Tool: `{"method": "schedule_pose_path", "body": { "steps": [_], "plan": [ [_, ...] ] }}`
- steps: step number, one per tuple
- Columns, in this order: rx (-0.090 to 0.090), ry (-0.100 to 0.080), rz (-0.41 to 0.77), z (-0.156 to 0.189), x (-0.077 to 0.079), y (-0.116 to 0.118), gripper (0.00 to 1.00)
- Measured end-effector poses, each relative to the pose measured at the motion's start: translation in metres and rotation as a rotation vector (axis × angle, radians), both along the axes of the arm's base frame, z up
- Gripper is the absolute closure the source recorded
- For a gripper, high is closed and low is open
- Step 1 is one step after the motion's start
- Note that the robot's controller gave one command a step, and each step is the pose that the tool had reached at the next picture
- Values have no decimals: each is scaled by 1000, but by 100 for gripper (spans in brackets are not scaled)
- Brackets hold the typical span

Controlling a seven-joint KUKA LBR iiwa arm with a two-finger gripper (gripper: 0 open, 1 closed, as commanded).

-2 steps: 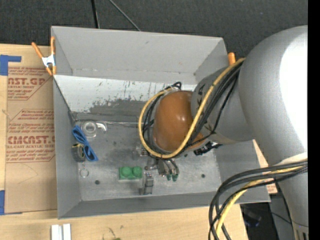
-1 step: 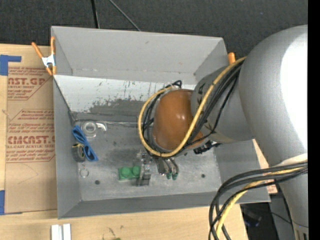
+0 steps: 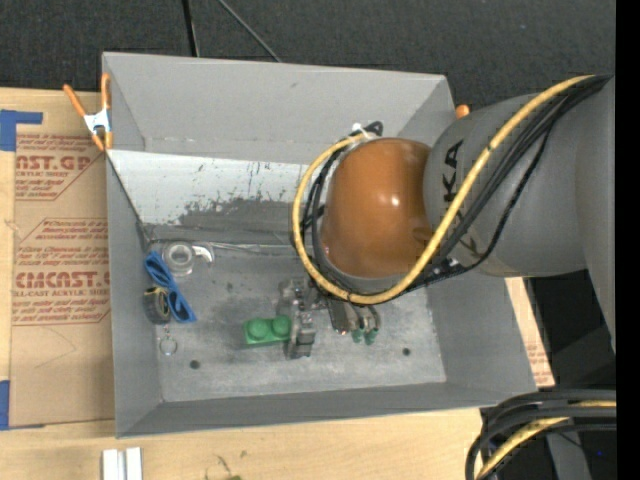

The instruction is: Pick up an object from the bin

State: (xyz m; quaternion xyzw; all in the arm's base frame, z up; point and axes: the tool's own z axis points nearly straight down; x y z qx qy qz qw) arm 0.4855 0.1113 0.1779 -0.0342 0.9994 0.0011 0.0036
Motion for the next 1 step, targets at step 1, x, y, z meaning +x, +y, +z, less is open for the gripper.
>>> {"method": "schedule_pose_path", "body": {
  "steps": [1],
  "plan": [
    [-1, -1, 8, 58, 11, -1, 100]
  ]
}}
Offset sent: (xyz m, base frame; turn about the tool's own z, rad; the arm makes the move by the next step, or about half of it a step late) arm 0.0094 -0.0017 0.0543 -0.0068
